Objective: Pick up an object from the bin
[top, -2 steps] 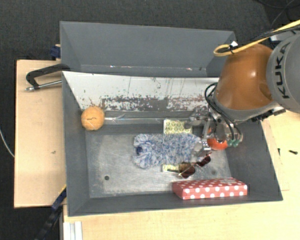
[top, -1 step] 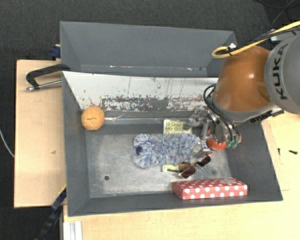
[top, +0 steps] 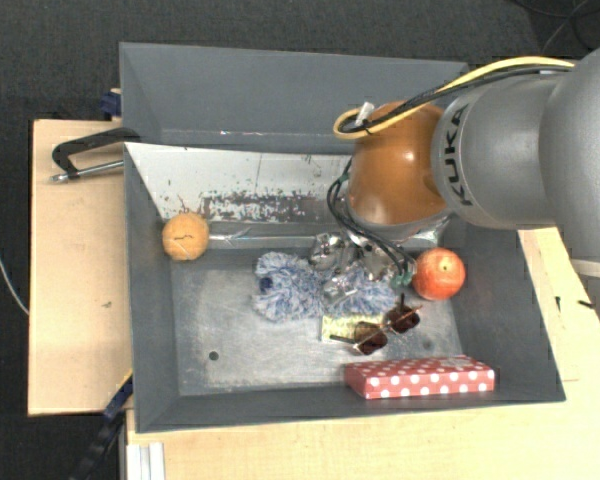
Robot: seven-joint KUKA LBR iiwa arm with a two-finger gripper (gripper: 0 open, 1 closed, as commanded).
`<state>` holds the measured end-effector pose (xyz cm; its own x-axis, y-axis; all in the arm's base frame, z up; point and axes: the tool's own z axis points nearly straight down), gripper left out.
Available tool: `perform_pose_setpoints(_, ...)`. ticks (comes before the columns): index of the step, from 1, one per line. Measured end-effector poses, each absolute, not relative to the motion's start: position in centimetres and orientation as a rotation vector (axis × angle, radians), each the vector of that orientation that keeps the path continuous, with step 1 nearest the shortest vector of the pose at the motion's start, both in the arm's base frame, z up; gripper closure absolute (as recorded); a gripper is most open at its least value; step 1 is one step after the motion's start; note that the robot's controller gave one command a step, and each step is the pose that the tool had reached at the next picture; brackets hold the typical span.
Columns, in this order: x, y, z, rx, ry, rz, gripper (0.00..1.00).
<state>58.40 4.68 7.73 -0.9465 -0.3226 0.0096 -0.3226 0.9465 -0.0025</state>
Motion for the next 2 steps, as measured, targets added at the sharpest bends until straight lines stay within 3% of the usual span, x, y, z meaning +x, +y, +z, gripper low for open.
perform_pose_setpoints(1, 58.4, 4.7, 7.7, 0.512, -3.09, 0.006, 1.0)
perform_pose_setpoints(2, 57.7, 4.9, 20.3, 0.477, -3.111, -0.001, 1.0)
